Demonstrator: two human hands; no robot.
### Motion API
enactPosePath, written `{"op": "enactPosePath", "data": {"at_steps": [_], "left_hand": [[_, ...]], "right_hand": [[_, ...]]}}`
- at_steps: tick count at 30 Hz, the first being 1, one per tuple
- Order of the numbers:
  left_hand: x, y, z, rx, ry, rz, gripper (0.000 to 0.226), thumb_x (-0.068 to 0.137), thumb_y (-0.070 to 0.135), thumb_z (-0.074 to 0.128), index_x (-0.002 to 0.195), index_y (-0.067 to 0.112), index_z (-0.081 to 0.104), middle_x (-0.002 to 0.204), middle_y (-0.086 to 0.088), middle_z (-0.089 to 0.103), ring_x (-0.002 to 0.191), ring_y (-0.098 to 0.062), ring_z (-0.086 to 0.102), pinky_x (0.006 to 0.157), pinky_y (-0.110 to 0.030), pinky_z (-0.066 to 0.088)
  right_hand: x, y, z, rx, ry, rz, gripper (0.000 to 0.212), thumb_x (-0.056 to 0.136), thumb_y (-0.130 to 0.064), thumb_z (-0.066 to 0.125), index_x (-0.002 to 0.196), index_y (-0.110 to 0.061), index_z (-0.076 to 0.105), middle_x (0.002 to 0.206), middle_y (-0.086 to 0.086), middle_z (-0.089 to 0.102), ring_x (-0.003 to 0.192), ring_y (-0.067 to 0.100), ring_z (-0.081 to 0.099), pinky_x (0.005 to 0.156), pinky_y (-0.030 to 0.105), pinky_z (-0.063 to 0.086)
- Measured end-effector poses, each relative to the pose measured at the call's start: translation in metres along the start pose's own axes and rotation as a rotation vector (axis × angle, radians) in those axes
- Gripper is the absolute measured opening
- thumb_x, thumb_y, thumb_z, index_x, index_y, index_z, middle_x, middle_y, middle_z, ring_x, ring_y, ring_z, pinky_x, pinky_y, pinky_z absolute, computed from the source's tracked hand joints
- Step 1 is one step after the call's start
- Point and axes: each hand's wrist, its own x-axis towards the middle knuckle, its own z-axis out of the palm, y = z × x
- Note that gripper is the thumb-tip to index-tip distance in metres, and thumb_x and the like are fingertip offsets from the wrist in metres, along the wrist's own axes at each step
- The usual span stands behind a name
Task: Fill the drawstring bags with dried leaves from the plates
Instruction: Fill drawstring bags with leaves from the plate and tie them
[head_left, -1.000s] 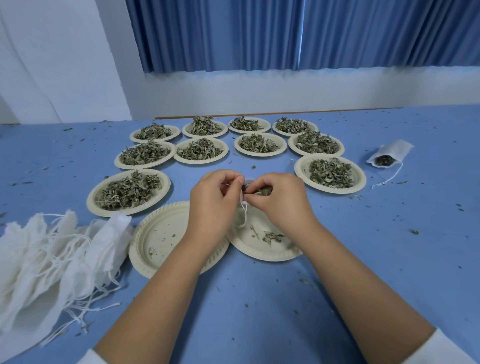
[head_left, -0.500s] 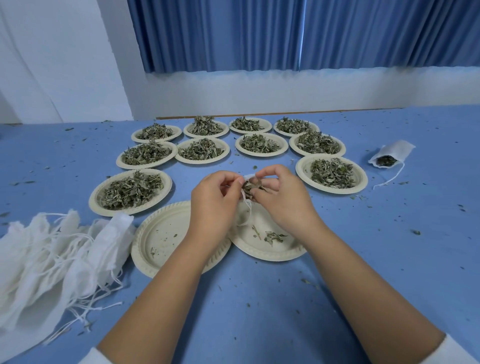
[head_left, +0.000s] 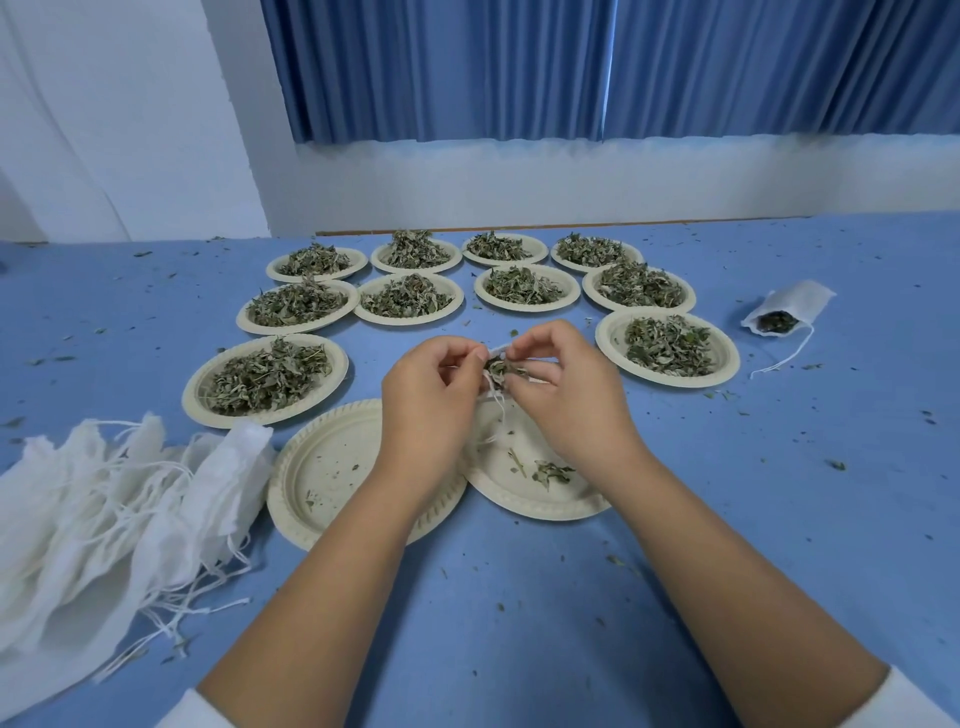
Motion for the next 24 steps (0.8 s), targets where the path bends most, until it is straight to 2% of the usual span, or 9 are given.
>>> {"op": "enactPosePath", "data": {"at_steps": [5, 8, 10, 13, 15, 17, 19, 21, 24], "left_hand": [[-0.002, 0.001, 0.000, -0.026, -0.019, -0.002, 0.018, 0.094, 0.018, 0.065, 0.081, 0.030, 0.068, 0.078, 0.008, 0.072, 0.077, -0.014, 0.071, 0.081, -0.037, 0.059], [-0.002, 0.001, 0.000, -0.021, -0.021, 0.002, 0.017, 0.094, 0.019, 0.065, 0.081, 0.029, 0.068, 0.077, 0.009, 0.072, 0.075, -0.010, 0.070, 0.079, -0.034, 0.059], [-0.001, 0.001, 0.000, -0.021, -0.022, 0.000, 0.015, 0.094, 0.020, 0.065, 0.082, 0.029, 0.069, 0.077, 0.009, 0.072, 0.075, -0.009, 0.070, 0.079, -0.033, 0.059], [-0.001, 0.001, 0.001, -0.029, -0.023, -0.006, 0.016, 0.094, 0.020, 0.065, 0.082, 0.030, 0.069, 0.076, 0.009, 0.073, 0.075, -0.009, 0.071, 0.078, -0.033, 0.059], [-0.001, 0.000, 0.000, -0.035, -0.020, -0.010, 0.016, 0.094, 0.020, 0.065, 0.082, 0.030, 0.069, 0.075, 0.010, 0.073, 0.075, -0.009, 0.071, 0.077, -0.033, 0.058], [0.000, 0.000, 0.000, -0.039, -0.018, -0.017, 0.013, 0.094, 0.020, 0.065, 0.084, 0.027, 0.071, 0.078, 0.009, 0.073, 0.077, -0.010, 0.071, 0.079, -0.036, 0.059], [0.001, -0.001, 0.000, -0.034, -0.005, -0.022, 0.011, 0.094, 0.021, 0.065, 0.086, 0.026, 0.072, 0.081, 0.009, 0.073, 0.080, -0.011, 0.071, 0.081, -0.040, 0.059], [0.001, -0.002, 0.000, -0.044, 0.014, -0.028, 0.011, 0.093, 0.022, 0.066, 0.085, 0.027, 0.071, 0.080, 0.009, 0.073, 0.079, -0.012, 0.070, 0.081, -0.040, 0.059], [0.001, -0.001, -0.001, -0.087, 0.016, -0.040, 0.015, 0.094, 0.019, 0.065, 0.082, 0.028, 0.070, 0.078, 0.011, 0.073, 0.076, -0.008, 0.070, 0.076, -0.032, 0.060]], "right_hand": [[0.000, 0.000, -0.001, -0.133, 0.121, -0.152, 0.024, 0.079, -0.002, 0.074, 0.083, -0.020, 0.059, 0.093, -0.010, 0.051, 0.083, -0.001, 0.063, 0.073, 0.015, 0.055], [0.000, 0.002, -0.004, -0.217, 0.128, -0.196, 0.012, 0.079, -0.007, 0.075, 0.079, -0.014, 0.066, 0.086, -0.009, 0.060, 0.081, 0.001, 0.062, 0.070, 0.015, 0.053], [0.000, 0.002, -0.004, -0.245, 0.108, -0.194, 0.008, 0.080, -0.008, 0.074, 0.080, -0.016, 0.069, 0.081, -0.010, 0.067, 0.081, 0.002, 0.063, 0.069, 0.013, 0.049], [0.000, 0.004, -0.004, -0.312, 0.106, -0.212, 0.007, 0.081, -0.013, 0.073, 0.083, -0.019, 0.073, 0.076, -0.013, 0.067, 0.075, 0.005, 0.058, 0.068, 0.010, 0.040], [0.002, 0.005, -0.004, -0.278, 0.090, -0.180, 0.009, 0.081, -0.013, 0.074, 0.085, -0.021, 0.073, 0.081, -0.012, 0.069, 0.075, 0.007, 0.058, 0.068, 0.010, 0.042], [0.002, 0.004, -0.004, -0.118, 0.054, -0.110, 0.013, 0.082, -0.010, 0.074, 0.087, -0.022, 0.072, 0.090, -0.005, 0.071, 0.078, 0.003, 0.063, 0.071, 0.009, 0.048], [0.001, 0.002, -0.005, -0.022, 0.043, -0.076, 0.018, 0.087, -0.007, 0.067, 0.088, -0.025, 0.070, 0.094, -0.002, 0.071, 0.084, 0.004, 0.067, 0.077, 0.019, 0.055], [0.001, 0.001, -0.008, -0.032, 0.063, -0.117, 0.023, 0.088, -0.007, 0.061, 0.087, -0.029, 0.069, 0.095, -0.007, 0.069, 0.087, 0.004, 0.067, 0.076, 0.024, 0.057], [-0.002, -0.001, -0.011, -0.130, 0.066, -0.246, 0.010, 0.083, -0.021, 0.071, 0.086, -0.030, 0.071, 0.088, -0.016, 0.062, 0.083, 0.001, 0.060, 0.064, 0.012, 0.046]]}}
